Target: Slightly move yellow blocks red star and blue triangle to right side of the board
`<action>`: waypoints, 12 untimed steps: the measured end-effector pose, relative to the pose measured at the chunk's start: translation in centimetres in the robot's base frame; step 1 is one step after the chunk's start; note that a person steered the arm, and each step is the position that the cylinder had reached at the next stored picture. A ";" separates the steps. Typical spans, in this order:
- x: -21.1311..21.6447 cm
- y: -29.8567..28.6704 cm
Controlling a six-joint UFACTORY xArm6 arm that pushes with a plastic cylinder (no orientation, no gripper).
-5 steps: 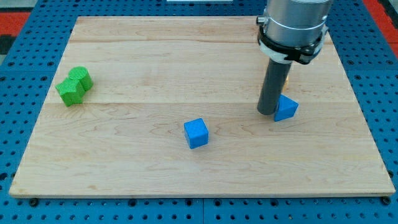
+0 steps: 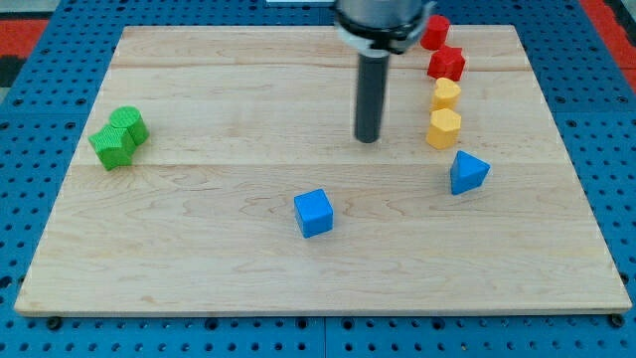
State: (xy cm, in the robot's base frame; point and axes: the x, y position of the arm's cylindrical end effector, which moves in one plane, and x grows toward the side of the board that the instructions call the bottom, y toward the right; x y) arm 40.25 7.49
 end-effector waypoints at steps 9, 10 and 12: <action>-5.4 8.7; -5.4 9.2; -10.1 5.5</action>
State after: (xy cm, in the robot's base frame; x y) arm 30.15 12.97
